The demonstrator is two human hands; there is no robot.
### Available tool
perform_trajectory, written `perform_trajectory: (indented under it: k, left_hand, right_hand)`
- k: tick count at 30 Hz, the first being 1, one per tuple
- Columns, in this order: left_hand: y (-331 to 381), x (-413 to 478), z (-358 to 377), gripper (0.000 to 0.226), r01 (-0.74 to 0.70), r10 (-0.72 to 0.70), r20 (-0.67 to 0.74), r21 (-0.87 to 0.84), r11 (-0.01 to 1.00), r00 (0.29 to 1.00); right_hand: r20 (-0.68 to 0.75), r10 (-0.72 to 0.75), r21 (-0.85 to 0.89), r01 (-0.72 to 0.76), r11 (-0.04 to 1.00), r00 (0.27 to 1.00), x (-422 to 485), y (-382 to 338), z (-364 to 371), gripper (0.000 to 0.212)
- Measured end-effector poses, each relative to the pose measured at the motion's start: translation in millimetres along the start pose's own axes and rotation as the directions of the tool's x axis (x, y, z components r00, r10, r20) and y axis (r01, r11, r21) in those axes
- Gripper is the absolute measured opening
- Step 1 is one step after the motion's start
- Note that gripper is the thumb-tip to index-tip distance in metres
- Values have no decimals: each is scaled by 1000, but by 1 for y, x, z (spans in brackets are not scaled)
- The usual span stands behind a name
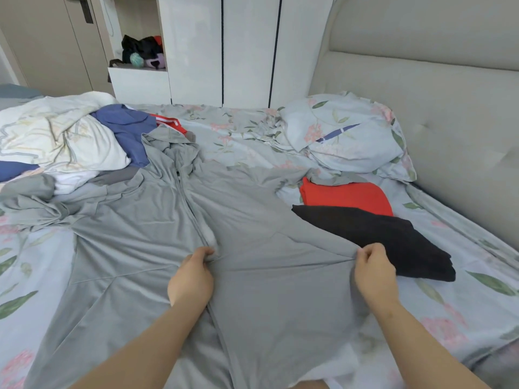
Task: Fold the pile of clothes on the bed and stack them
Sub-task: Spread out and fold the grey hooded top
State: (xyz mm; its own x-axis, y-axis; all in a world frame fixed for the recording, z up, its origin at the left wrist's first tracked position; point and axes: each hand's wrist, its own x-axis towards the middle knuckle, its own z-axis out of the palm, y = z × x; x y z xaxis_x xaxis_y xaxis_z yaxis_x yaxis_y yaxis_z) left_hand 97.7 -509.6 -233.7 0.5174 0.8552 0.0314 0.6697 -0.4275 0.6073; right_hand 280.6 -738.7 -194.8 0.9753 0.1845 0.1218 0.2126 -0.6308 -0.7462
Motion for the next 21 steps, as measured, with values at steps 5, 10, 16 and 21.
perform_trajectory:
  k: [5, 10, 16, 21]
  left_hand:
    - [5, -5, 1, 44, -2, 1, 37, 37, 999, 999]
    - [7, -8, -5, 43, -56, 65, 104, -82, 995, 993]
    - [6, -3, -16, 30, 161, -105, 204, -281, 946, 973]
    - [20, 15, -20, 38, 198, -127, 179, -468, 861, 976]
  right_hand:
    - [242, 101, -203, -52, 978, 965, -1, 19, -3, 26]
    - [279, 17, -127, 20, 992, 960, -1, 20, -19, 33]
    - [169, 101, -201, -66, 977, 980, -3, 28, -38, 12]
    - [152, -31, -438, 95, 894, 988, -26, 11, -17, 22]
